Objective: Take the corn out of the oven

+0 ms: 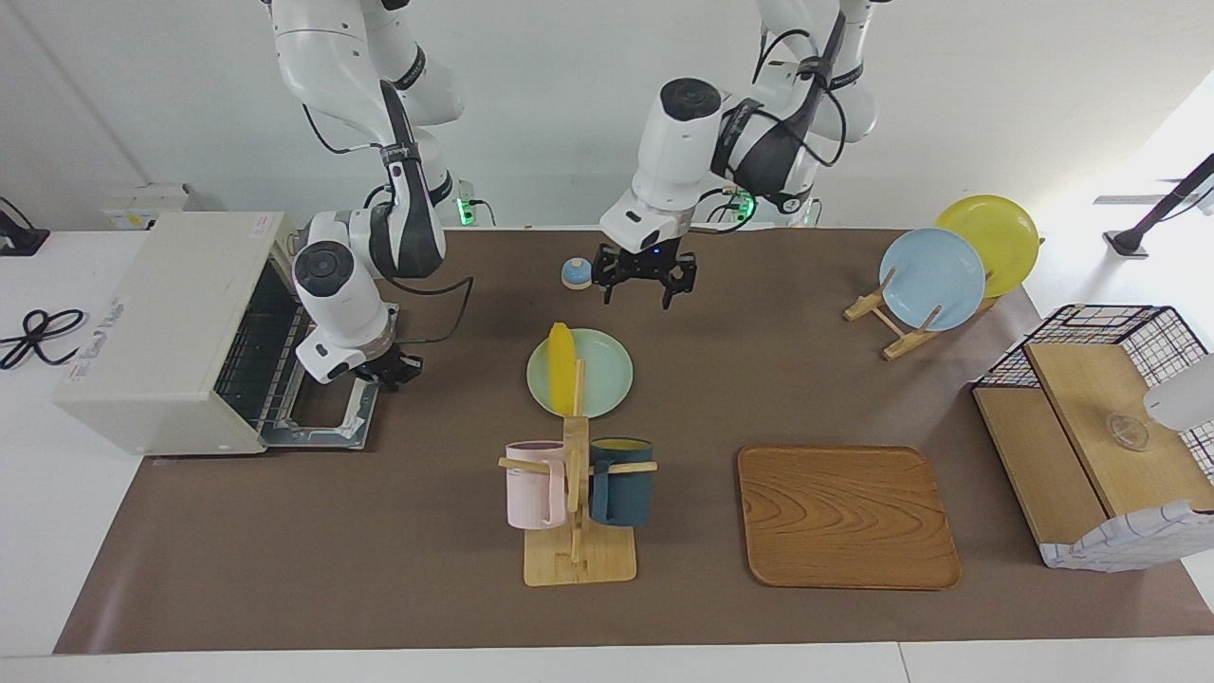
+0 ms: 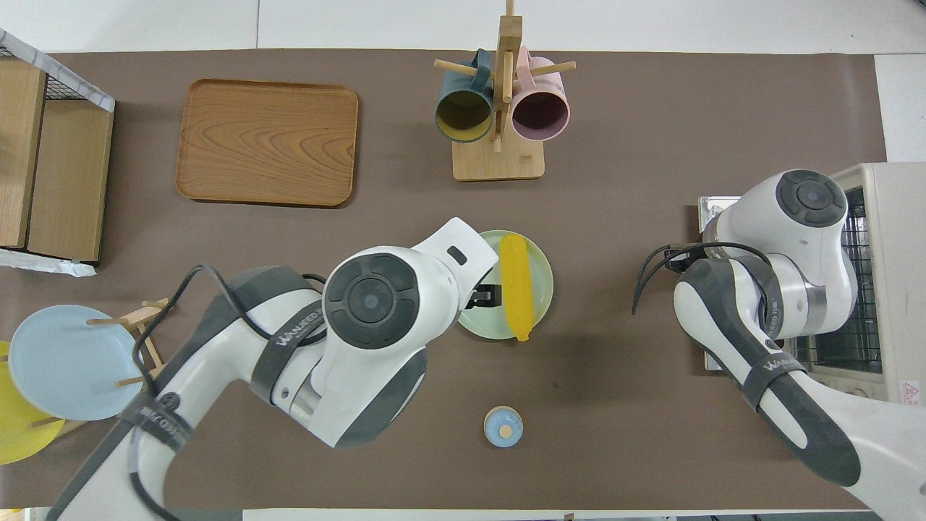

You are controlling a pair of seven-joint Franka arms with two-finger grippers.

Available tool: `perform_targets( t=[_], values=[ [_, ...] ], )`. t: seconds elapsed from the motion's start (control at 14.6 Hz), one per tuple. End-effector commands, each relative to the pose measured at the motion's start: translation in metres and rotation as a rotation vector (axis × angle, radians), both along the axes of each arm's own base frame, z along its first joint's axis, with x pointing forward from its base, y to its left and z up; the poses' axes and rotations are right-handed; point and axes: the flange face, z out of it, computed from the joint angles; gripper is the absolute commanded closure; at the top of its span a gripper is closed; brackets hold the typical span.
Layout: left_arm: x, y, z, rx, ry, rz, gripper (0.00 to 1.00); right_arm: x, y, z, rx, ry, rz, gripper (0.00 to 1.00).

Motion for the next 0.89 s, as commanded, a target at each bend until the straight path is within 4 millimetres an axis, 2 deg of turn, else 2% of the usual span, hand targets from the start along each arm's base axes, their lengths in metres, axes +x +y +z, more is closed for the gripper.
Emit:
perform_targets(
  t=[0.0, 0.14, 0.34, 0.55, 0.68, 0.82],
  values=[
    [0.028, -0.034, -0.020, -0.020, 0.009, 0.055, 0.00, -0.008, -0.004, 0.002, -0.028, 0.002, 0.038, 1.00],
    [0.037, -0.056, -0.041, -0.011, 0.014, 0.062, 0.00, -0.008, -0.009, 0.007, -0.066, 0.016, 0.067, 1.00],
    [0.043, -0.070, -0.076, -0.017, -0.001, 0.054, 0.00, -0.002, -0.023, 0.043, -0.161, 0.070, 0.104, 1.00],
    [0.047, -0.073, -0.085, -0.028, -0.047, 0.039, 0.00, -0.002, -0.049, 0.085, -0.188, 0.095, 0.157, 1.00],
    [0.043, -0.074, -0.093, -0.028, -0.046, 0.038, 0.00, -0.005, -0.079, 0.104, -0.185, 0.109, 0.163, 1.00],
    [0.027, -0.081, -0.110, -0.027, -0.044, 0.032, 0.00, -0.012, -0.108, 0.120, -0.173, 0.105, 0.183, 1.00]
  ],
)
